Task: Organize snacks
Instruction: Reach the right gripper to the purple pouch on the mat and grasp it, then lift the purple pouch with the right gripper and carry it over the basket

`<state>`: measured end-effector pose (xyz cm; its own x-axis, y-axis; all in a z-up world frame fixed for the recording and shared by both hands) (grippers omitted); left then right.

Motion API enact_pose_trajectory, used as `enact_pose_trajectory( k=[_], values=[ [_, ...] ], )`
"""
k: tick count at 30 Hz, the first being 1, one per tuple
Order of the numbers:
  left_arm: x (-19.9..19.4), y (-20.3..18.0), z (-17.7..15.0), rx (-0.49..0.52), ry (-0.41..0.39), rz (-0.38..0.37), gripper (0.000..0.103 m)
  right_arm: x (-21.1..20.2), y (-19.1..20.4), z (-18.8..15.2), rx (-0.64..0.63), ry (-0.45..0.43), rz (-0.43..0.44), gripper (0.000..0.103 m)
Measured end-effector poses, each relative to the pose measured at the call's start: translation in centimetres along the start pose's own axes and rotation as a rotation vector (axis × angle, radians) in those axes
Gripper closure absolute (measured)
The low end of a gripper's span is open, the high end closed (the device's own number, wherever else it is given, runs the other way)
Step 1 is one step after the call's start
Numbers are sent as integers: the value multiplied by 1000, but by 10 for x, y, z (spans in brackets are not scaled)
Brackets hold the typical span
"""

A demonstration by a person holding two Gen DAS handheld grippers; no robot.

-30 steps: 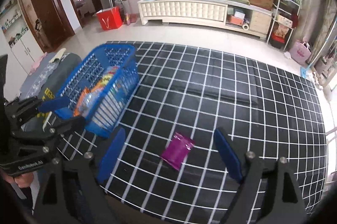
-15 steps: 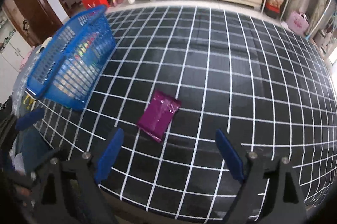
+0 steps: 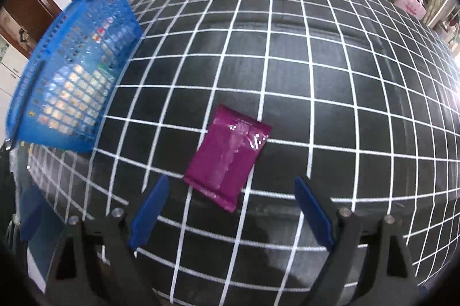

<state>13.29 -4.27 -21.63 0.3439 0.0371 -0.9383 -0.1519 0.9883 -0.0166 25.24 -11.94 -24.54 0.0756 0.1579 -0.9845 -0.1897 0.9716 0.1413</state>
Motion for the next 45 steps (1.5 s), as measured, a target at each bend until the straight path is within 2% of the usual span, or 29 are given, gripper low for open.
enact_pose_trajectory(
  k=[4, 9, 13, 17, 20, 22, 28, 37, 45],
  values=[
    [11, 13, 1, -70, 17, 28, 4, 14, -2, 9, 21, 27, 13, 12],
    [24, 30, 5, -139, 38, 55, 1, 27, -6, 20, 32, 48, -15, 12],
    [34, 35, 8, -176, 52, 32, 1, 29, -7, 26, 32, 43, -21, 12],
    [39, 35, 8, -174, 53, 26, 1, 35, 3, 32, -12, 37, -79, 12],
    [40, 37, 8, -171, 52, 34, 1, 35, 9, 31, -46, 23, -142, 22],
    [42, 39, 9, -172, 53, 34, 1, 33, 14, 30, -67, 13, -145, 35],
    [43, 52, 11, -195, 50, 20, 1, 29, 18, 15, -89, -7, -128, 46],
    [29, 60, 6, -194, 29, 8, 1, 9, 31, -9, -91, -28, -77, 46],
    [-2, 66, -1, -185, -31, -7, 1, -35, 50, -31, -106, -112, -48, 46]
  ],
)
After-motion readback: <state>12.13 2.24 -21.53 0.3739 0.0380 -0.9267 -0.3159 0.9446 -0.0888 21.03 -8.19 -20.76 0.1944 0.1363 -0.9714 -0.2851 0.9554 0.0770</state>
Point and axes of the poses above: each gripper's, at about its wrist camera, not at the fingertips, and x roughly the way its jaws point, y to its left, z to its top, the point moved 7 cm from there along x, roughly the way its jaws point, and after that the axes turned 11 degrees about y, right-handed, at the moved point
